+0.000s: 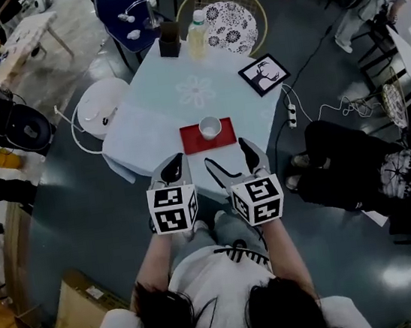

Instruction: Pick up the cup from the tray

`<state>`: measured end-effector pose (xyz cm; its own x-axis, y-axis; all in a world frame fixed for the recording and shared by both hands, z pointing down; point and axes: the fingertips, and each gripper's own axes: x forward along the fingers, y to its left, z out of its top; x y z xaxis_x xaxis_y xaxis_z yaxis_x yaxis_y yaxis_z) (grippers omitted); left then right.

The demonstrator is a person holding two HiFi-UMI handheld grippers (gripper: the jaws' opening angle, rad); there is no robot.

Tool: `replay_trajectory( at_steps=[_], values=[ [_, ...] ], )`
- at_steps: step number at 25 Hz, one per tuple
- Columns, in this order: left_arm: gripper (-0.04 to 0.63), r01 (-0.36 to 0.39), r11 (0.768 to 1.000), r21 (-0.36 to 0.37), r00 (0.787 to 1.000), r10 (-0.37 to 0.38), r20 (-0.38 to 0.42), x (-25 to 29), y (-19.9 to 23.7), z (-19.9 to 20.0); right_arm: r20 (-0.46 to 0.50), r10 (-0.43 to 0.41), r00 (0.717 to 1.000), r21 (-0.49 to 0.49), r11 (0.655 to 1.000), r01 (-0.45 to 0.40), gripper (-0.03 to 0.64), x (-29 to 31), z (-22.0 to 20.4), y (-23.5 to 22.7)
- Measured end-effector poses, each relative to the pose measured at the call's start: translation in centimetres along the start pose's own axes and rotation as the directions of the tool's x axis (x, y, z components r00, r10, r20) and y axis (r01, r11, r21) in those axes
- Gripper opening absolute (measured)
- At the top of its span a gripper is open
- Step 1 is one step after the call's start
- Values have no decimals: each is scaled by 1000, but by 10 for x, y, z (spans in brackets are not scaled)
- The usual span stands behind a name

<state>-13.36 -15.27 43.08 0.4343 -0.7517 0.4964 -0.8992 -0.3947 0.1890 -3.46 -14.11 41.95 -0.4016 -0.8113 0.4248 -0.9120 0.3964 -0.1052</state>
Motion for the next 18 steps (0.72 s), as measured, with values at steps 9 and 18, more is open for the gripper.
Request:
replay_trajectory(
  at_steps=[9, 18],
  values=[
    [0, 7, 1000, -13, 1000, -8, -29, 46, 5, 9, -73, 0, 997, 15, 1000, 2, 442, 51, -13, -35],
    [0, -74, 995, -65, 993, 68, -93, 100, 29, -1, -149, 17, 989, 21, 1000, -14, 459, 110, -38, -57]
  ],
)
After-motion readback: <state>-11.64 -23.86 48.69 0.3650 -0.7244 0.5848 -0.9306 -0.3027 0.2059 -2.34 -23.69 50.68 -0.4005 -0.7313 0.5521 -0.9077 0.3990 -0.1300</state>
